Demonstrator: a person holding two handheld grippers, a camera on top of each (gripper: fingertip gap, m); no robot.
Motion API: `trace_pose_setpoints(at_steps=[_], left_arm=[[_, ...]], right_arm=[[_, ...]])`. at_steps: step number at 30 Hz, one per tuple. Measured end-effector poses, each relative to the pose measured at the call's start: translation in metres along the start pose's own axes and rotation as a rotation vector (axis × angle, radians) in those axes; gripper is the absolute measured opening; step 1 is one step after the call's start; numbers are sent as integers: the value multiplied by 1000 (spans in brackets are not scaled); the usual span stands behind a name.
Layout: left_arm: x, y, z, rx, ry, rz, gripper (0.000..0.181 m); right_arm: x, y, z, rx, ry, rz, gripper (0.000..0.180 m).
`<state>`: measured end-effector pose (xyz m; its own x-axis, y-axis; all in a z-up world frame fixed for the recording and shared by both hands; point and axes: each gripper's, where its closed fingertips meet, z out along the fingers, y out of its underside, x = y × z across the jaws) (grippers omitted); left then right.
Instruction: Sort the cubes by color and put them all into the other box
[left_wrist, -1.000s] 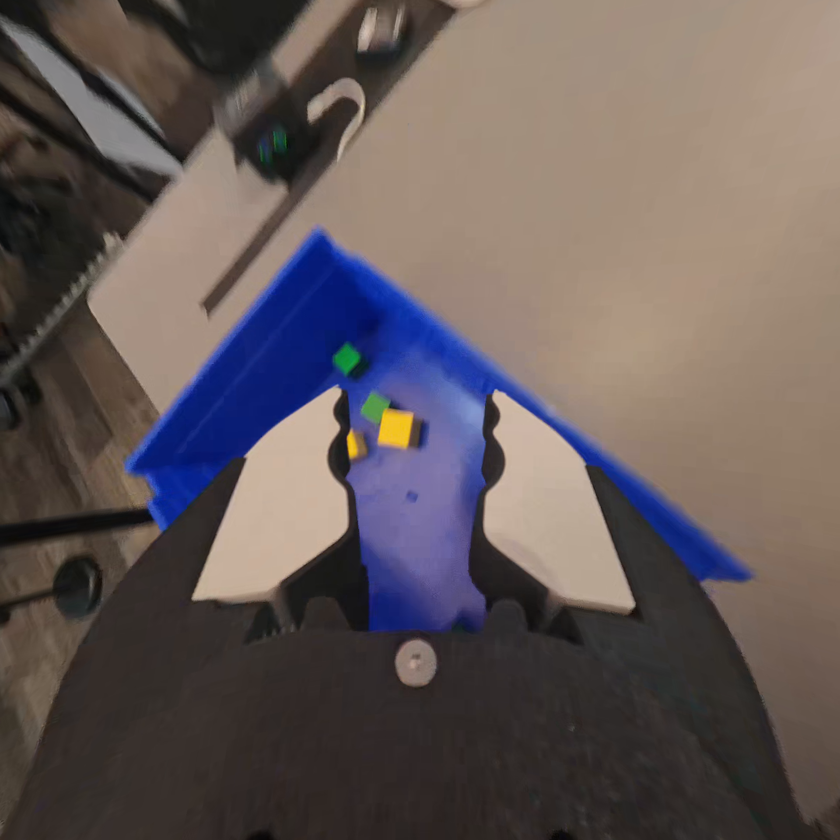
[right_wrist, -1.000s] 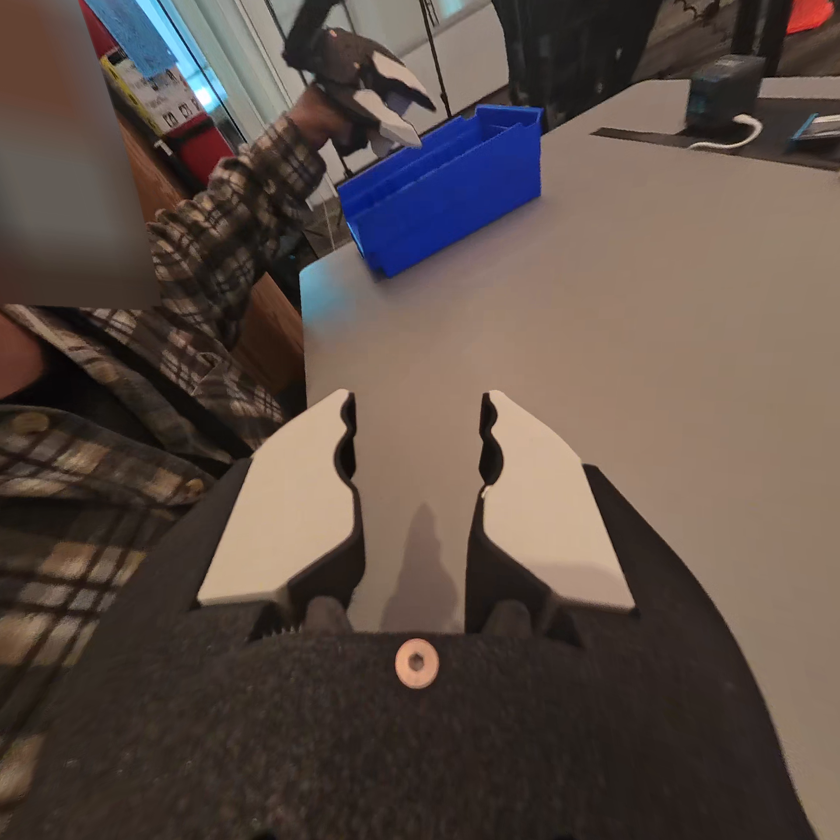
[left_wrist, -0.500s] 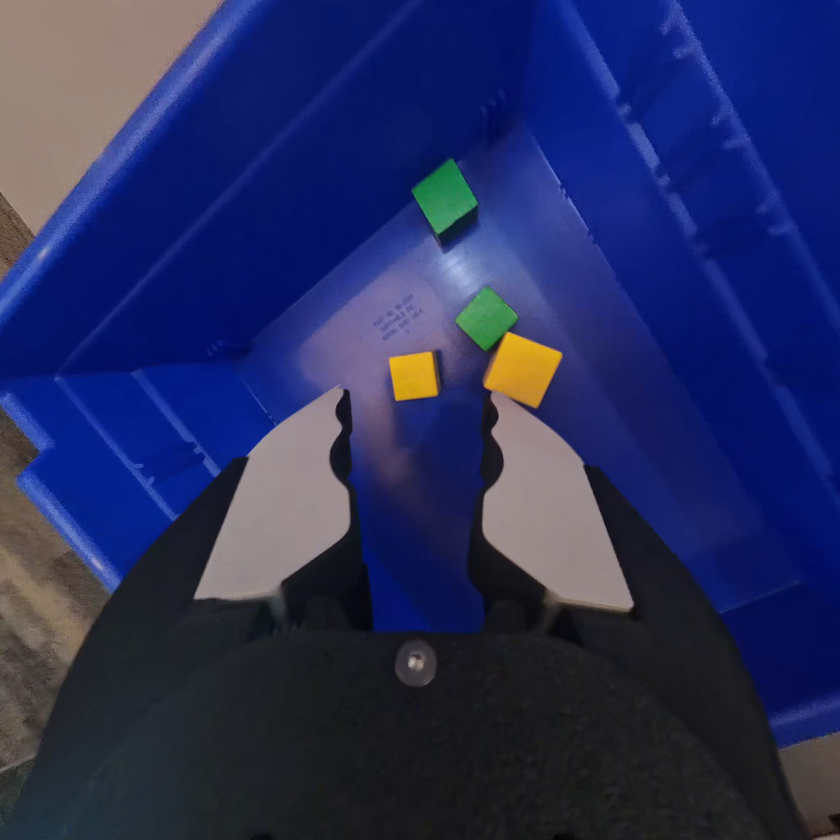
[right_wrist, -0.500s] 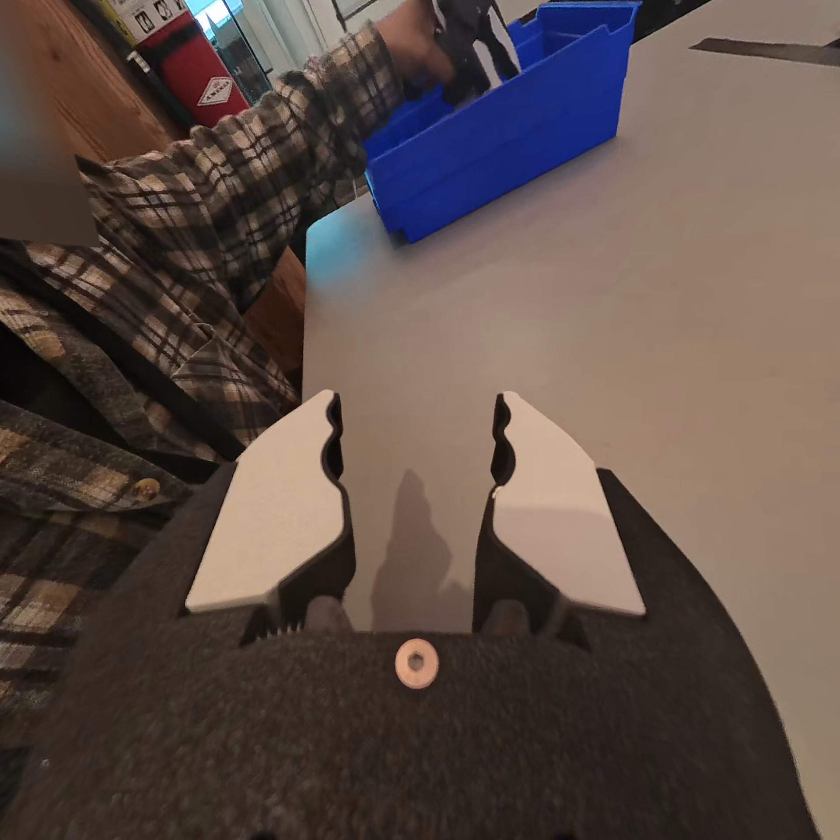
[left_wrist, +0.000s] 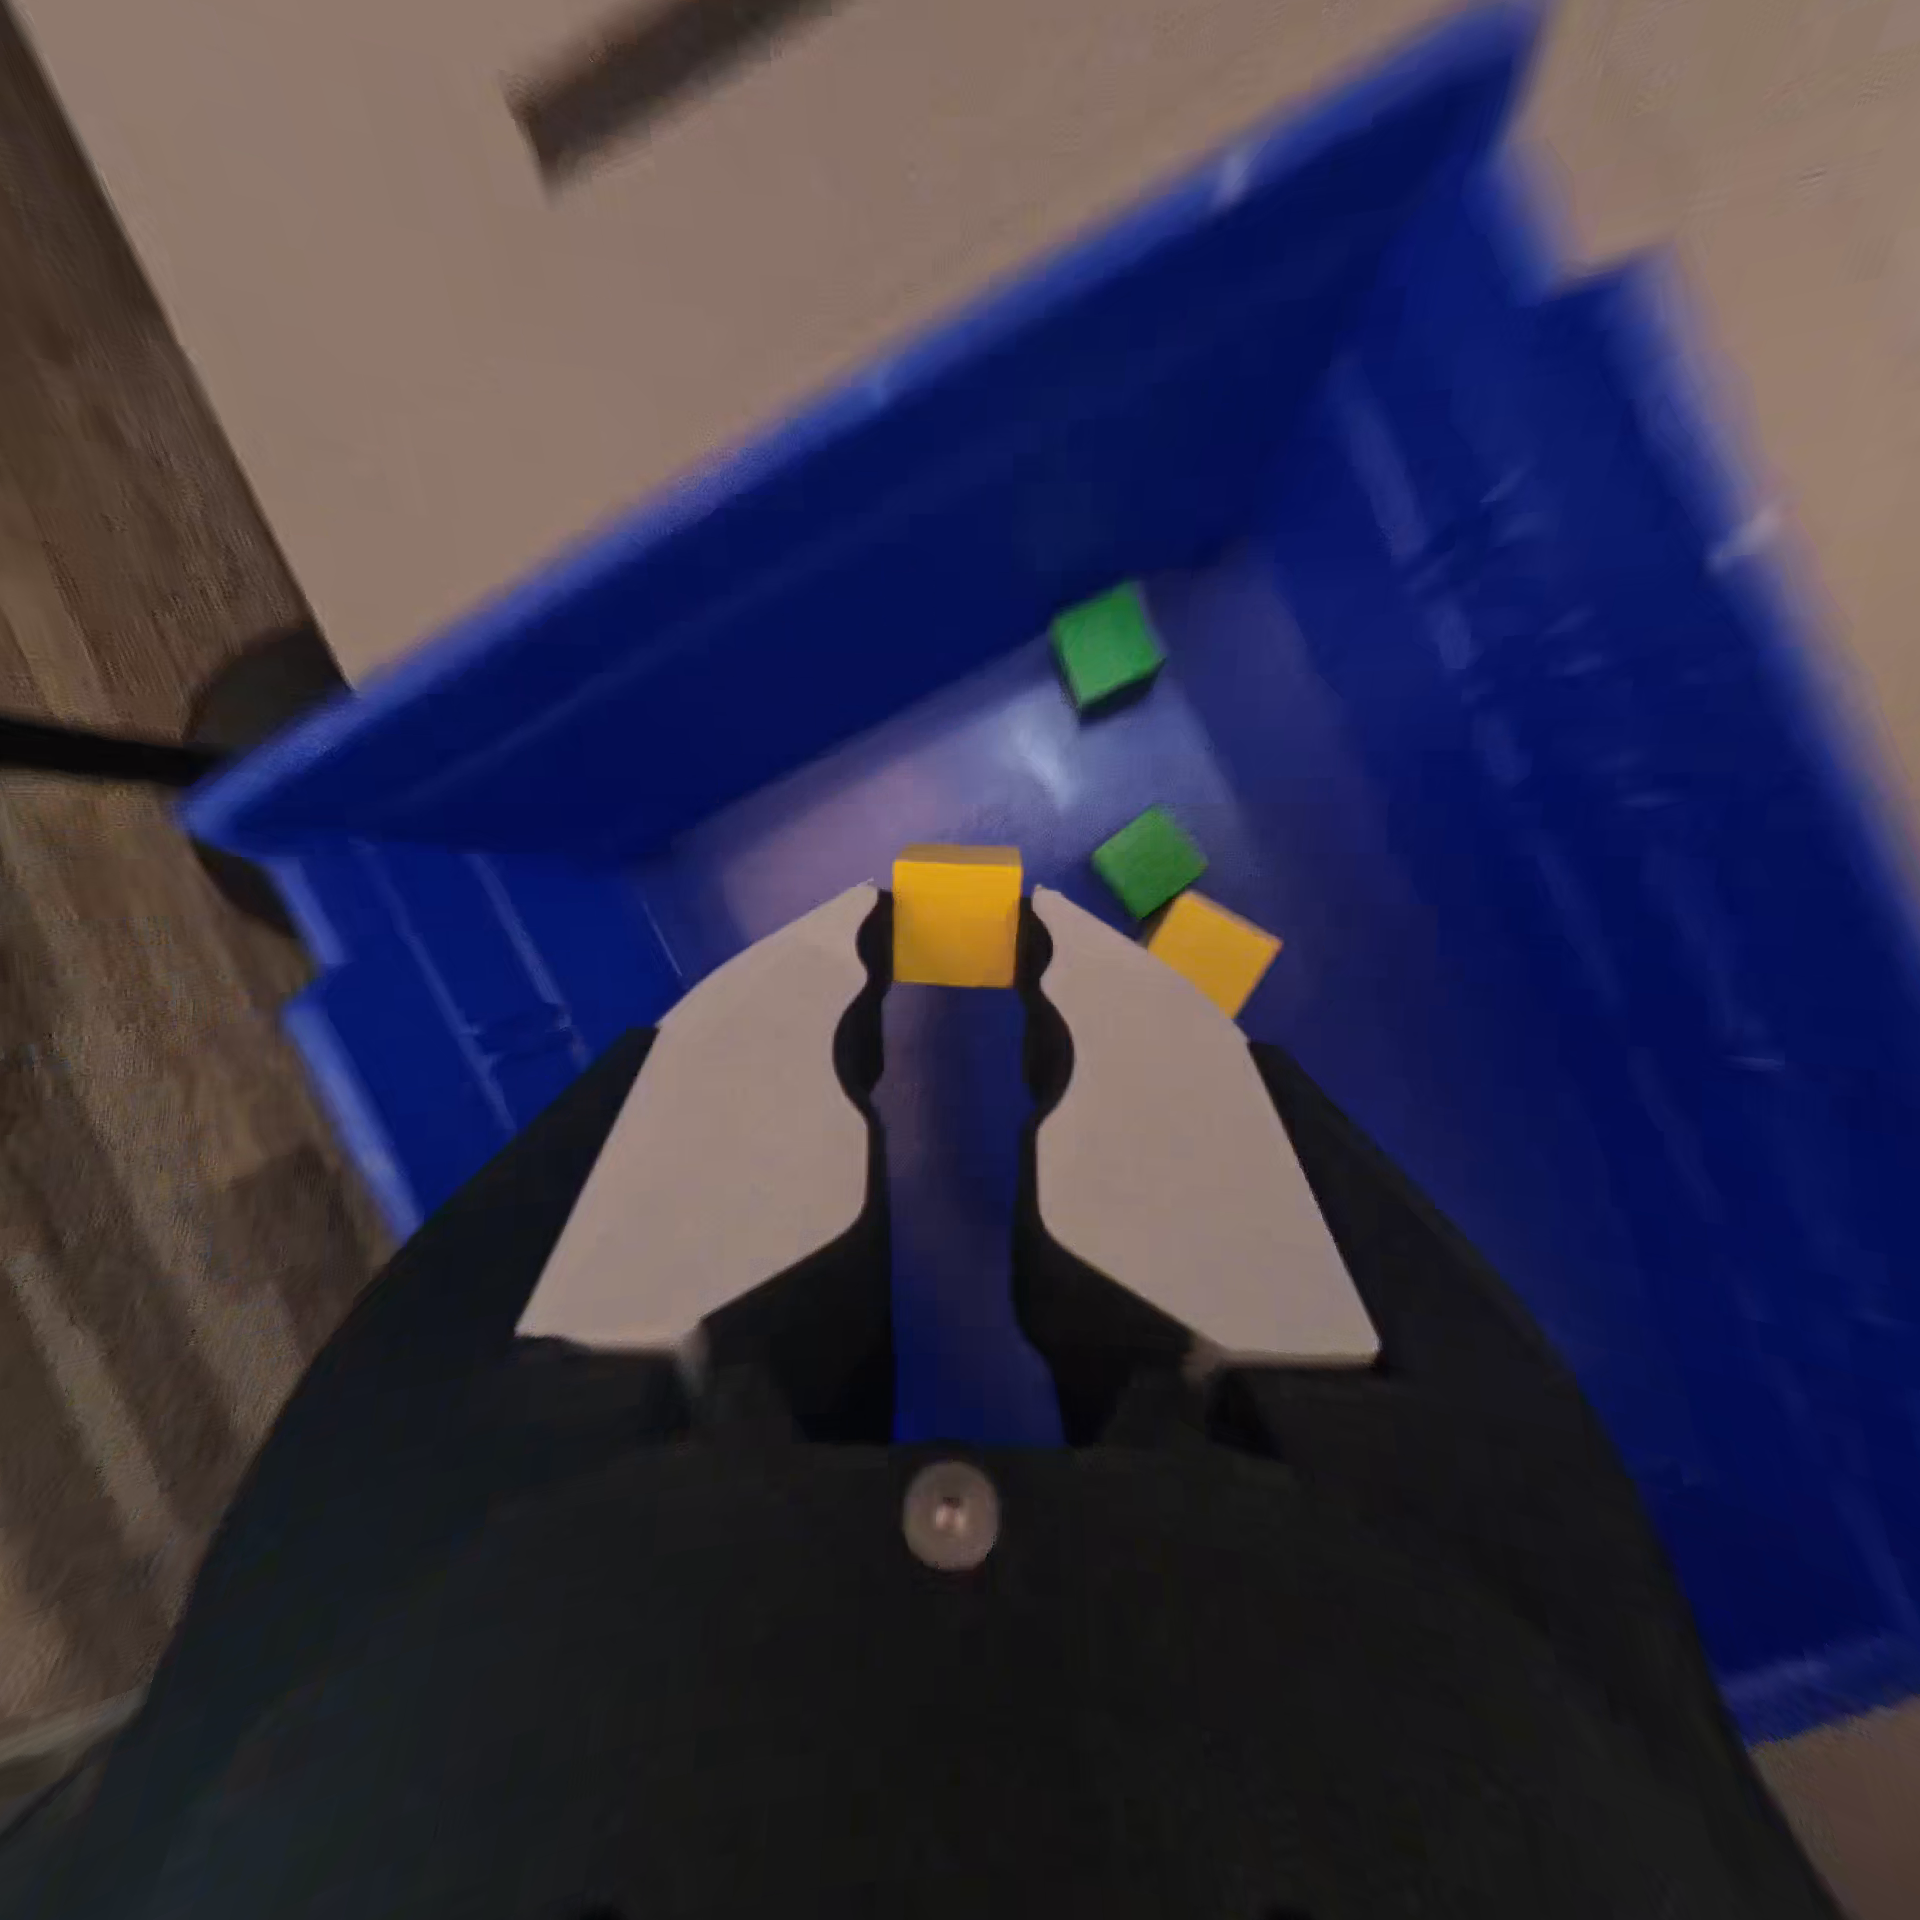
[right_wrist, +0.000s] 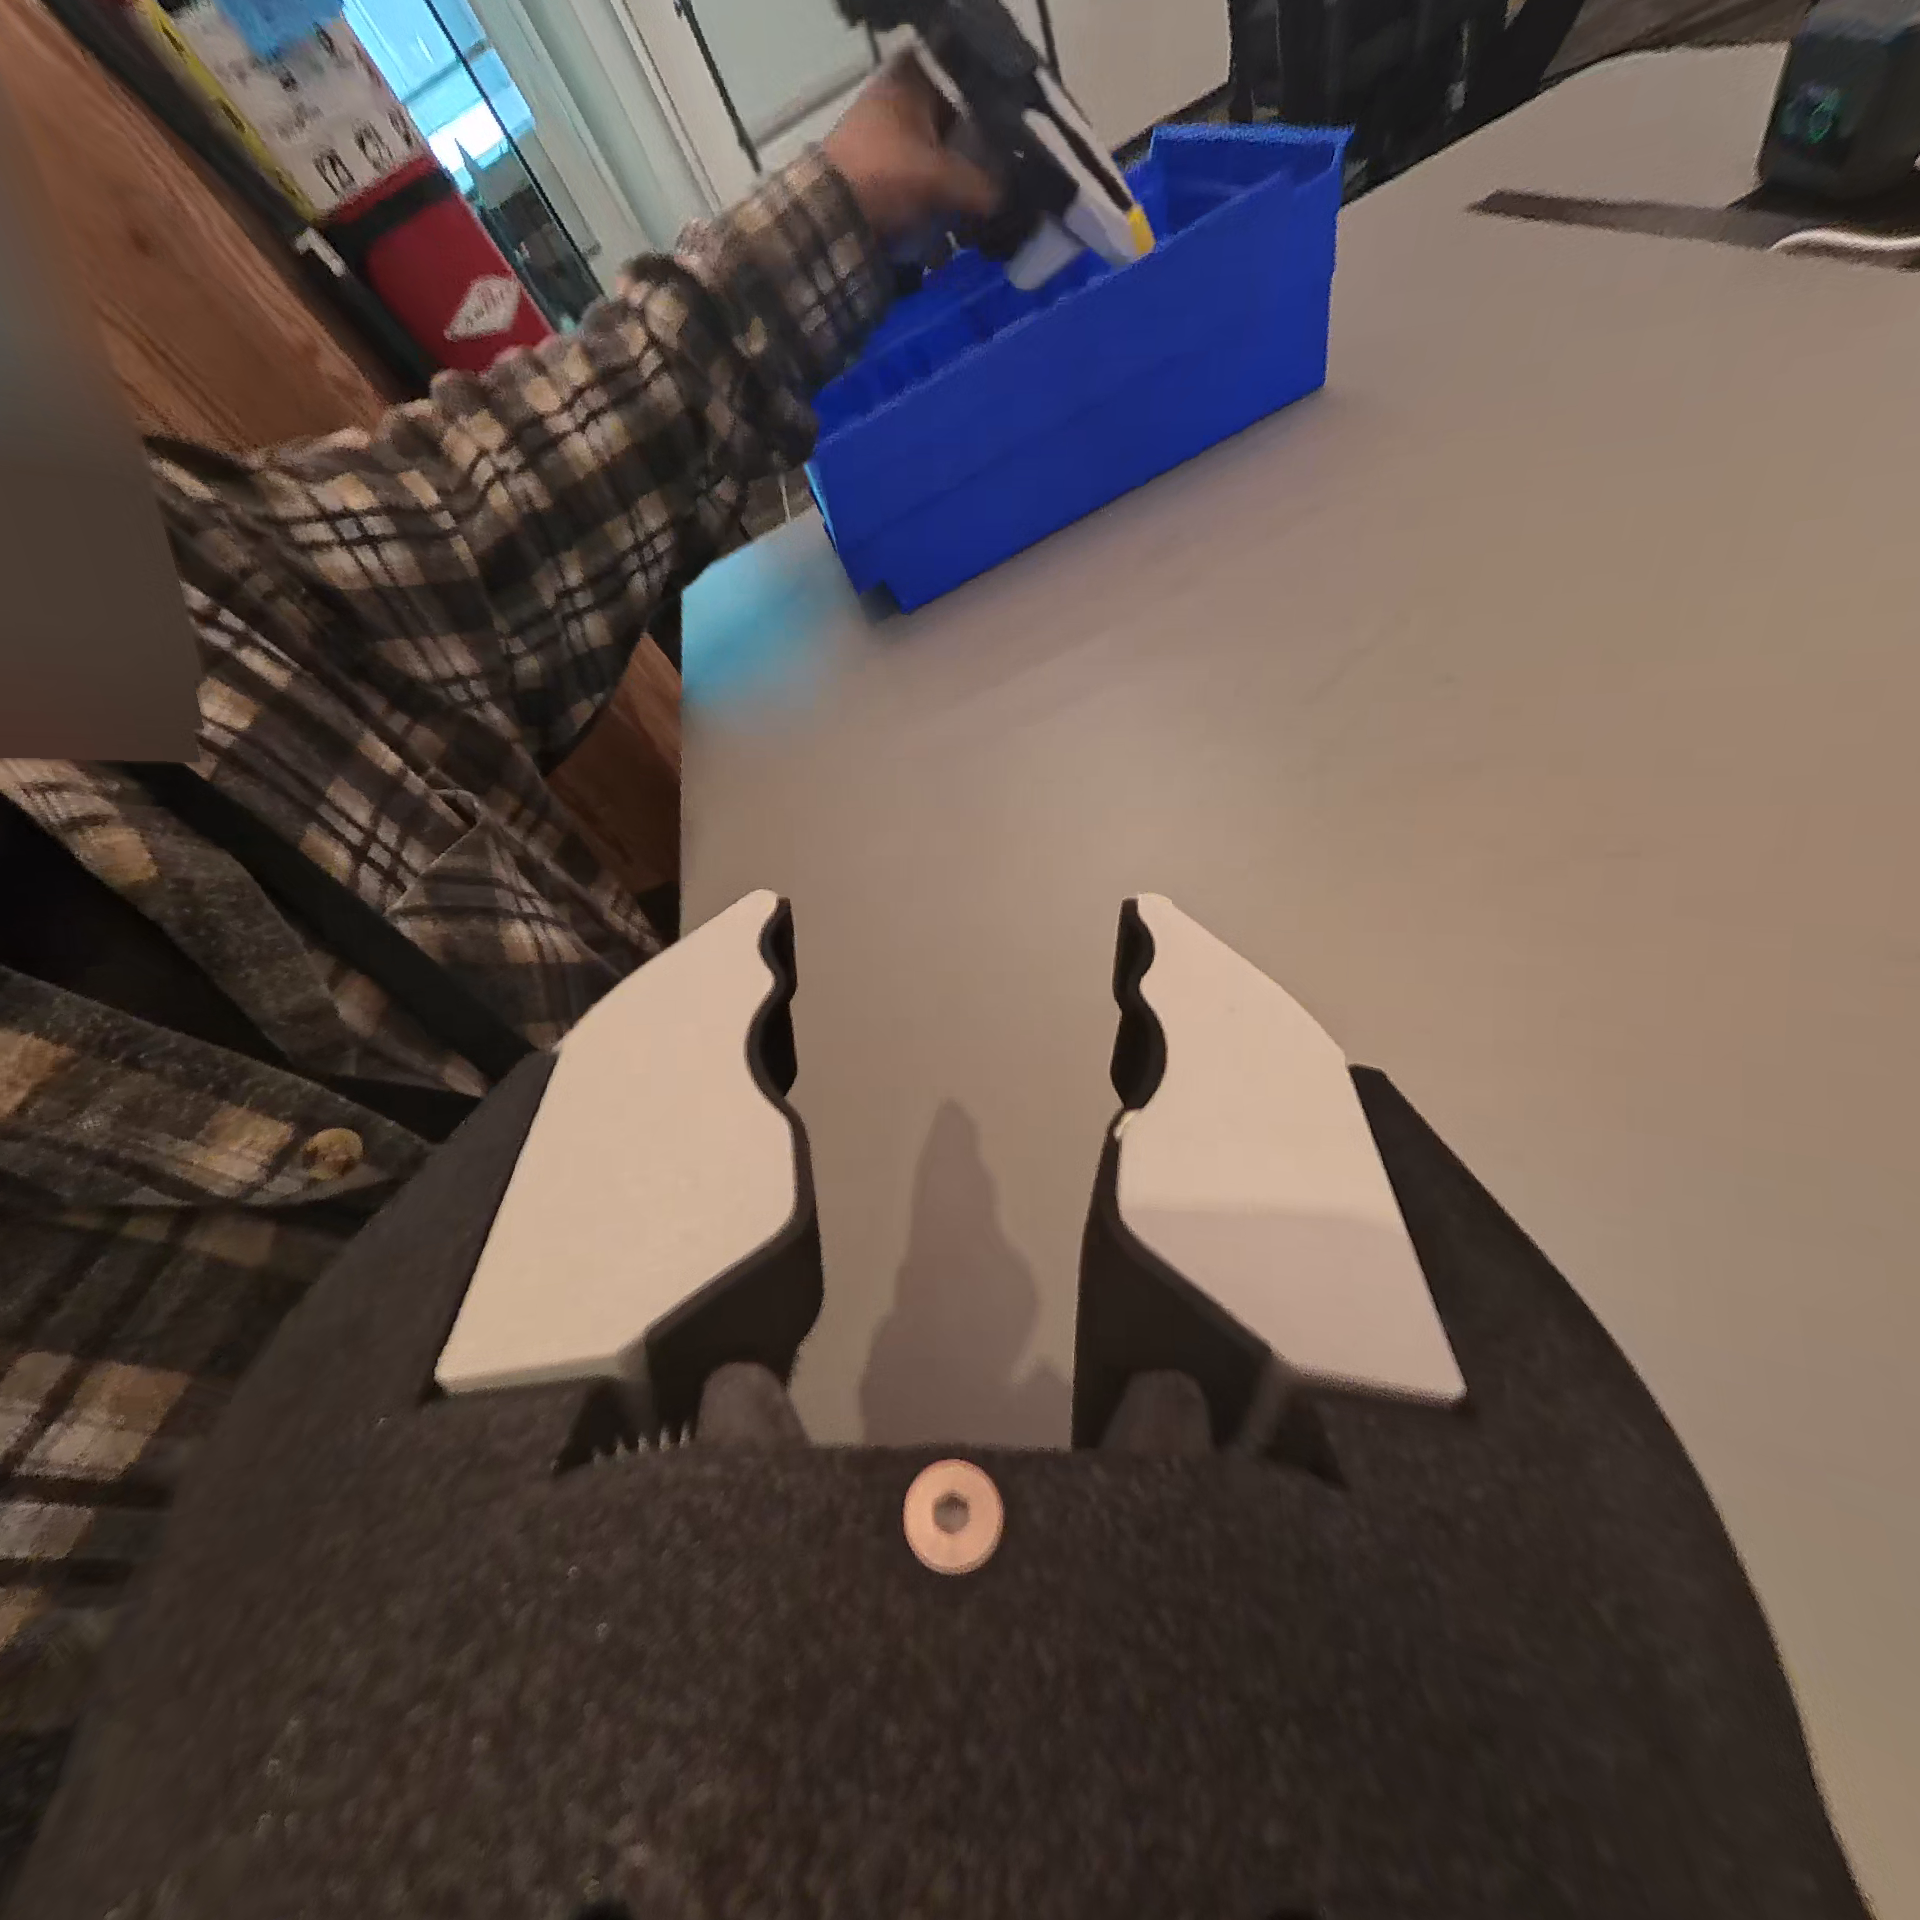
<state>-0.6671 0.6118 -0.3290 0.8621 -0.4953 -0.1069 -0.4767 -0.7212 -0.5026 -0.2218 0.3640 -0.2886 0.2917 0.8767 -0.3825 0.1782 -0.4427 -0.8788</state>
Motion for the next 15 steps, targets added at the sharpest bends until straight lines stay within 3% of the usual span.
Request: trace_pose_setpoints(at_steps=[3,8,12,15], left_arm=[[45,-62,-72,357,70,55,22],[216,-126,-162,856,342,328,22],[348,-134,-178,1125,635,467,22],[412,-130,-163,1207,774,529,22]], right_arm=[[3,-15,-7,96,-32,73,59],[11,-61,-10,316,-245,374,56],[13,-99,-8,425,-480,610,53],[12,-111,-7,431,-635,791,49]])
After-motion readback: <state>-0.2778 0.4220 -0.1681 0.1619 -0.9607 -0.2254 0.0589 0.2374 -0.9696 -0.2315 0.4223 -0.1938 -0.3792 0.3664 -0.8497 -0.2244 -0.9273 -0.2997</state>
